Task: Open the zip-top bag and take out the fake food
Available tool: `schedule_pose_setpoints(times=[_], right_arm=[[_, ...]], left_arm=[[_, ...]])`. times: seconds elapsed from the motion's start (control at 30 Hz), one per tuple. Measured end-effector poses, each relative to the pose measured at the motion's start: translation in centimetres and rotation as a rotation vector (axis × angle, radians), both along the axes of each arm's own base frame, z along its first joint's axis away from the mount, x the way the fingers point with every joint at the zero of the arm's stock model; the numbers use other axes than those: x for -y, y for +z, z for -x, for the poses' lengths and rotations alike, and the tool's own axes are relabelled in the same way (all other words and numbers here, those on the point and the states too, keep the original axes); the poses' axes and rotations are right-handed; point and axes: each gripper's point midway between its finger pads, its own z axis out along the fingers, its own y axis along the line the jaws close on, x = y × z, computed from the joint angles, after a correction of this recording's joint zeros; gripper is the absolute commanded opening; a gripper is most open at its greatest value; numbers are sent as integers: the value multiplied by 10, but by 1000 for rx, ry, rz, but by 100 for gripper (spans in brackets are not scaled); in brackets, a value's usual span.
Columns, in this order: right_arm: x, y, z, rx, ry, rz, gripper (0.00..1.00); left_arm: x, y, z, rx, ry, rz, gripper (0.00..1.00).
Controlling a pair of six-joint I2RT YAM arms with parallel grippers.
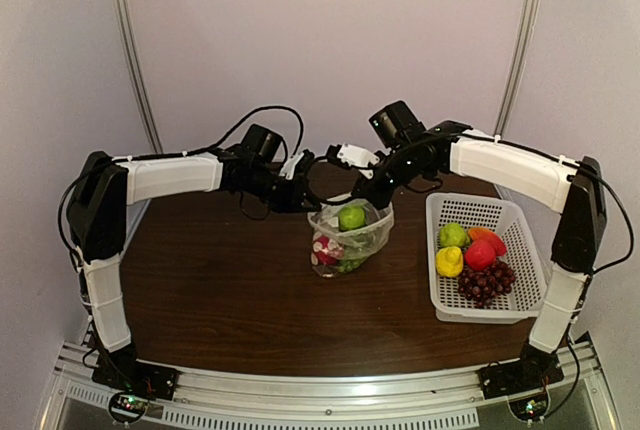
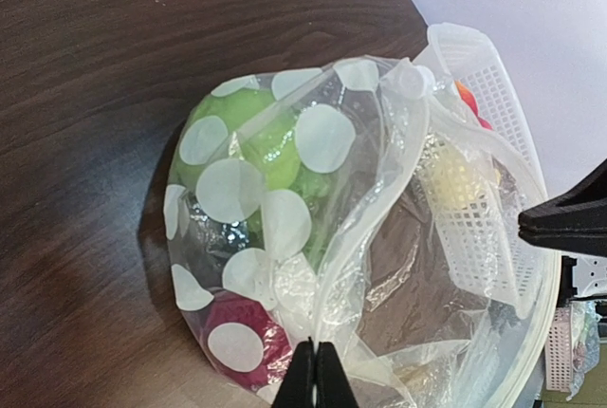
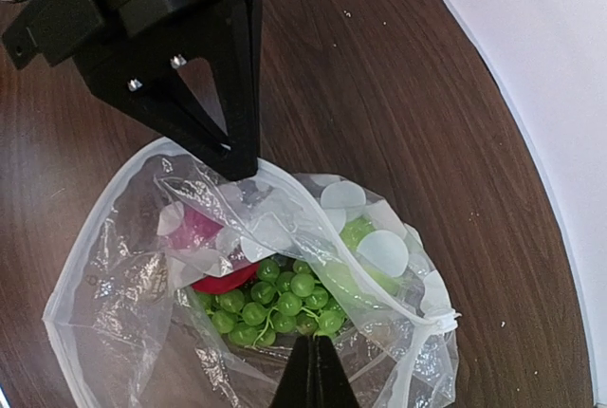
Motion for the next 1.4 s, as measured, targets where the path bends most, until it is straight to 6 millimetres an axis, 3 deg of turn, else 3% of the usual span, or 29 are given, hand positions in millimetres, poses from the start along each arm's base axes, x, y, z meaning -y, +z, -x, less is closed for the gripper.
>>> schedule_pose_setpoints(times=[0.13,0.27,0.37,0.5,0.63,0.83,0.9,0.97,1.1,1.17,1.4], right_arm=[[2,3,3,-2,3,-1,7],[3,-10,4,-23,6,21,9],[0,-33,1,-58,7,52,10],[-3,-80,-2,-123,10,110,14],[-3,-117,-3,-171,18,158,31],[-9,-144,-14,-184,-8,160,53],[-11,-148,-21,-170,-27,156,55],[-15,-150,-26,-162,-37,149,48],[-24,-151,-39,-139,-56,126,13],[-23,-152,-40,-136,-66,124,3],[-16,-143,-31,-138,-61,122,0]], left_arm=[[0,0,0,-1,-2,1,0],[1,1,1,-3,-6,5,0],[1,1,1,-3,-6,5,0],[1,1,1,-3,-5,5,0],[1,0,1,-2,-5,4,0],[-12,-13,-8,-16,45,-48,0],[-12,-16,-9,-20,46,-50,0],[-13,-17,-9,-20,51,-57,0],[-13,-18,-8,-22,49,-57,0],[-12,-18,-8,-22,49,-57,0],[-10,-16,-6,-27,35,-45,0]])
